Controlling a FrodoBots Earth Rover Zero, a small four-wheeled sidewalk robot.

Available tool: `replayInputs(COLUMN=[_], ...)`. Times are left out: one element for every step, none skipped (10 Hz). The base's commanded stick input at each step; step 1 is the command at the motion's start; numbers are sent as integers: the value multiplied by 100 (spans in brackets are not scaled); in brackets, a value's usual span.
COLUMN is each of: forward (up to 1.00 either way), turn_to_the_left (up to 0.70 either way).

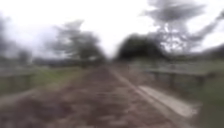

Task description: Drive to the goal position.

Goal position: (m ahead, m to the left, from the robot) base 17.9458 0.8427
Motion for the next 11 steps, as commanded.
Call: replayInputs(forward=[70, 70, 70, 70, 70, 70, 70, 70, 70, 70, 70], turn_to_the_left=[0, 0, 0, 0, 0, 0, 0, 0, 0, 0, 0])
